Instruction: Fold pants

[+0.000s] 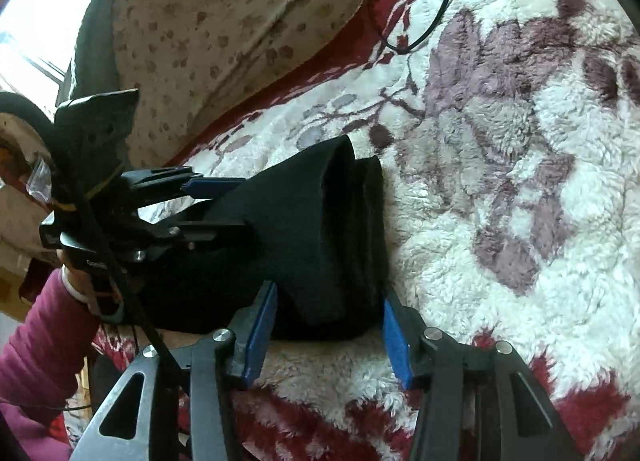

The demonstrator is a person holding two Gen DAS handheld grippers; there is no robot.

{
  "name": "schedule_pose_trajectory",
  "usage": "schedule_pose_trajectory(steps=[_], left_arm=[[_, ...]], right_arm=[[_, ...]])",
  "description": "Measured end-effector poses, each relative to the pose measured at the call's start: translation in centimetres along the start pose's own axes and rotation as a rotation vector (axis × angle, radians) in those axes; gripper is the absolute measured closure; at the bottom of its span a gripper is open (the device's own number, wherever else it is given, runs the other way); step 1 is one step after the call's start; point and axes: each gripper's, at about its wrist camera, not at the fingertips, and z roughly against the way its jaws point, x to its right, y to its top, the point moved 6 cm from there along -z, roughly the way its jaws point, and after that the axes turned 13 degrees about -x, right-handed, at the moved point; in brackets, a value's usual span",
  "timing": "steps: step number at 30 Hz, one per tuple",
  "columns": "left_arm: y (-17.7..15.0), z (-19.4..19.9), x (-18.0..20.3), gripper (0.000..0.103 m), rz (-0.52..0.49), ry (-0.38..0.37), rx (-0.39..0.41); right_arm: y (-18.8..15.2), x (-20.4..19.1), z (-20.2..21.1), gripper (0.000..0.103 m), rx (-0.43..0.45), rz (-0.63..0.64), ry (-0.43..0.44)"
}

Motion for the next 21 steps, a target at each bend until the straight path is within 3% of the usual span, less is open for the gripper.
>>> schedule_pose_trajectory(steps=[2, 4, 8, 9, 10, 12, 21], left_arm=[[0.2, -0.2, 0.2, 0.036, -0.016, 0.008, 0.019], [0.4, -0.4, 0.2, 0.037, -0.026, 0.017, 0.019], [0.6, -0.3, 0.6, 0.054, -0.046, 0.046, 0.036], [0.7, -0.2, 0.6, 0.062, -0.044, 0.049, 0.042], [0.8, -0.1, 0.7, 0.077, -0.039, 0.045, 0.052], [0.8, 0.7, 0.7, 0.086, -0.028, 0.029, 0.077], [-1.1, 6.1, 0.7, 0.092, 0.015, 0.013, 0.231]], right_arm=[[0.2, -0.1, -0.1, 0.06, 0.002, 0.008, -0.004], [0.4, -0.3, -0.2, 0.071, 0.006, 0.027, -0.001], [0.7, -1.6, -0.3, 0.087, 0.026, 0.079, 0.009], [0.7, -1.9, -0.2, 0.087, 0.041, 0.088, 0.005], [0.7, -2.2, 0.0, 0.087, 0.053, 0.095, 0.009], [0.7, -3.0, 0.6, 0.088, 0.09, 0.111, 0.04], [1.7, -8.1, 3.7, 0.088, 0.185, 0.207, 0.143]])
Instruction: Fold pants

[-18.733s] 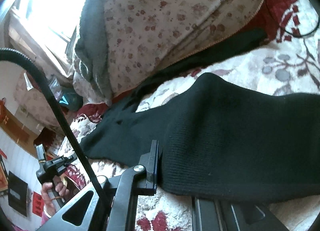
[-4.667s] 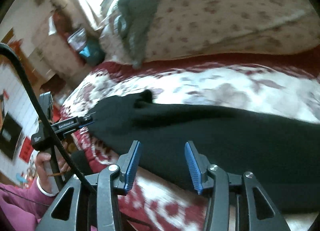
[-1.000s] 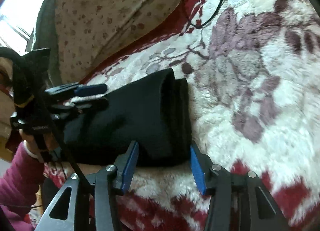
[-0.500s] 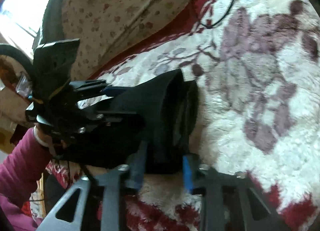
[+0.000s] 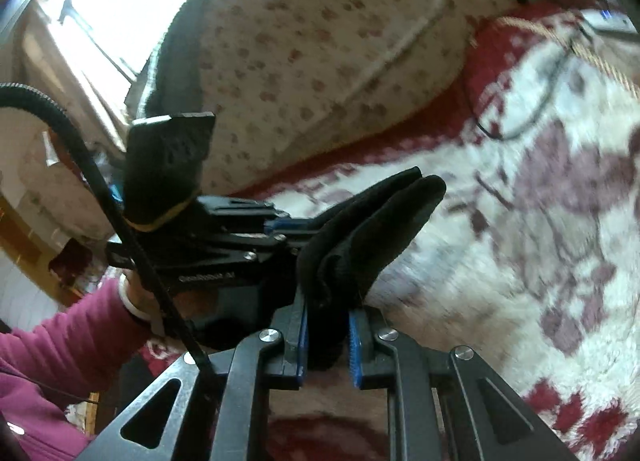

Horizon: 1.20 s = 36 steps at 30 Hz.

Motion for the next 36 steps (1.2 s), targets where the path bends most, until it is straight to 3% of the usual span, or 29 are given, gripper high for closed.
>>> schedule_pose_trajectory(steps=[10, 17, 21, 27, 33, 36], left_arm=[[-3.7, 8.9, -1.6, 0.095, 0.081, 0.045, 0.162], [-9.3, 13.6, -4.8, 0.095, 0.191, 0.068, 0.243], [-13.1, 15.0, -7.5, 0.095, 0.286, 0.09, 0.268], [-21.3, 16.8, -13.1, 0.096, 0.512, 0.126, 0.307], [-27.8, 17.9, -15.2, 0.095, 0.645, 0.18, 0.333], [-29.4, 17.9, -15.4, 0.095, 0.696, 0.187, 0.332]], right_arm=[[2.7, -9.3, 0.8, 0.088, 0.036, 0.189, 0.077], [2.8, -16.6, -2.8, 0.088, -0.033, 0.325, 0.15], [2.4, -20.1, -7.2, 0.088, -0.118, 0.378, 0.192], [1.4, -22.0, -15.1, 0.088, -0.26, 0.379, 0.244], [-1.0, -23.0, -23.5, 0.088, -0.417, 0.371, 0.254], [-1.4, -23.0, -25.8, 0.083, -0.437, 0.345, 0.242]])
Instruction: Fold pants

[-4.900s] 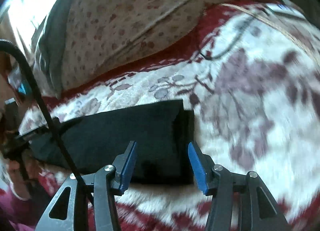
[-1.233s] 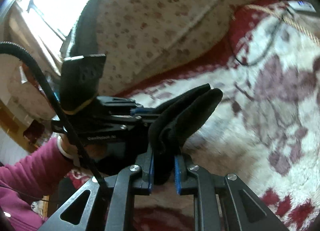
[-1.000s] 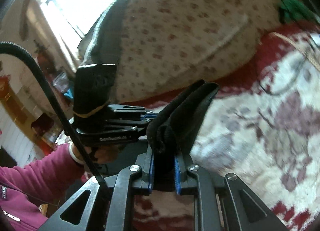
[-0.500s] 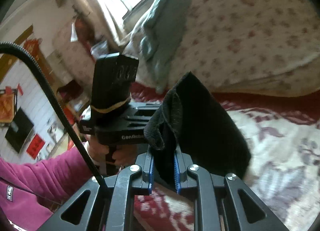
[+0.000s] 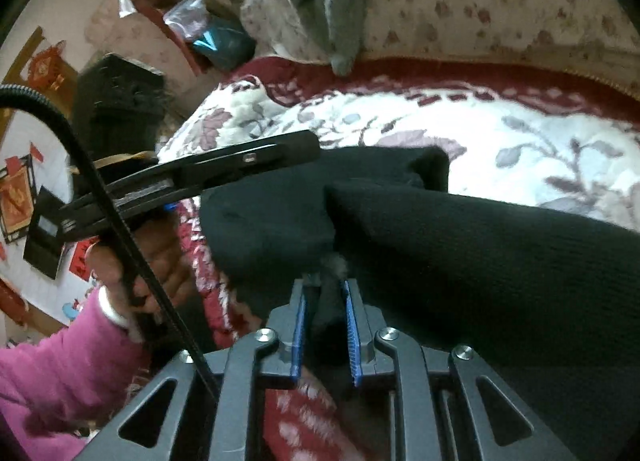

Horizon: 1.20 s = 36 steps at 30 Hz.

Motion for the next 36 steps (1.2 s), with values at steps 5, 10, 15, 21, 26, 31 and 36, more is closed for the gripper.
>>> schedule_pose_trajectory(steps=[5, 10, 15, 21, 26, 31, 36], left_arm=[[-0.9, 0.7, 0.0, 0.095, 0.042, 0.0, 0.005], [-2.0, 1.6, 2.2, 0.049, 0.045, -0.038, 0.024], [-3.1, 1.0, 4.0, 0.048, 0.044, -0.053, -0.003], [-5.1, -1.1, 5.6, 0.048, 0.056, -0.025, -0.069], [-6.1, -1.8, 6.0, 0.047, 0.08, 0.024, -0.059], [-6.0, -4.0, 6.0, 0.046, 0.115, 0.079, -0.092], [-5.3, -5.2, 6.8, 0.06, 0.069, 0.134, -0.08]], right_arm=[[-0.7, -0.6, 3.9, 0.07, 0.06, -0.05, 0.13], [-4.2, 1.4, 13.0, 0.058, 0.23, -0.08, 0.045], [-8.0, 7.6, 16.7, 0.056, 0.295, -0.252, -0.051], [-9.2, 10.9, 15.8, 0.051, 0.305, -0.35, 0.045], [-7.2, 11.7, 14.3, 0.045, 0.276, -0.345, 0.03], [-6.3, 13.4, 12.4, 0.052, 0.272, -0.391, 0.076], [-6.9, 13.6, 12.4, 0.069, 0.295, -0.379, 0.063]])
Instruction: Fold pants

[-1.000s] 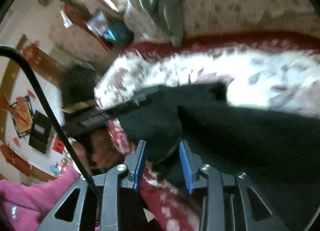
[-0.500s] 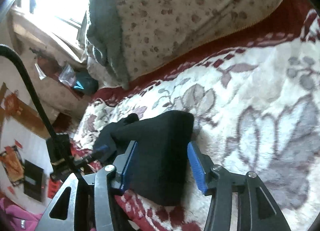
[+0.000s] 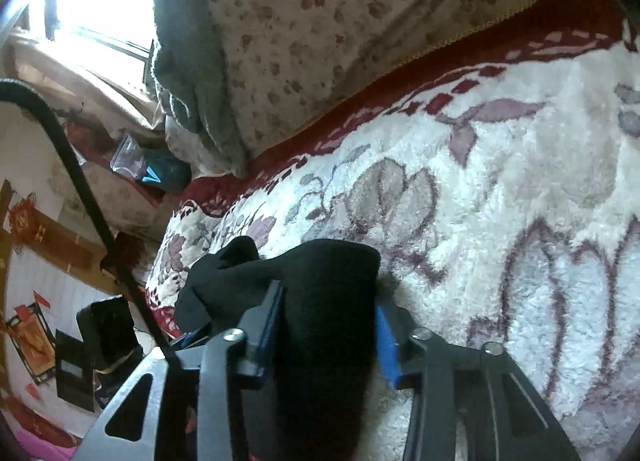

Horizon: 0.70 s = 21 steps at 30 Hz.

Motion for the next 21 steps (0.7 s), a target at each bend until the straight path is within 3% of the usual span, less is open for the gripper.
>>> schedule_pose_trajectory(steps=[2, 4, 8, 16, 21], left_arm=[[0.4, -0.2, 0.1, 0.073, -0.009, 0.031, -0.008], [0.9, 0.0, -0.2, 0.086, 0.01, -0.006, -0.022], [1.4, 0.8, -0.5, 0.087, 0.03, -0.015, -0.005], [1.1, 0.1, -0.4, 0.087, 0.031, 0.072, 0.024], [1.0, 0.0, -0.4, 0.087, 0.037, 0.099, 0.043]], right_arm=[[-0.1, -0.3, 0.6, 0.073, 0.014, 0.017, -0.013], [-0.3, -0.9, 1.3, 0.075, 0.023, 0.037, -0.03], [-0.6, -1.8, 2.4, 0.076, 0.047, 0.047, -0.041], [-0.5, 0.8, 0.8, 0.075, 0.039, -0.058, -0.107], [-0.5, 0.5, 1.3, 0.067, 0.053, -0.042, -0.151]])
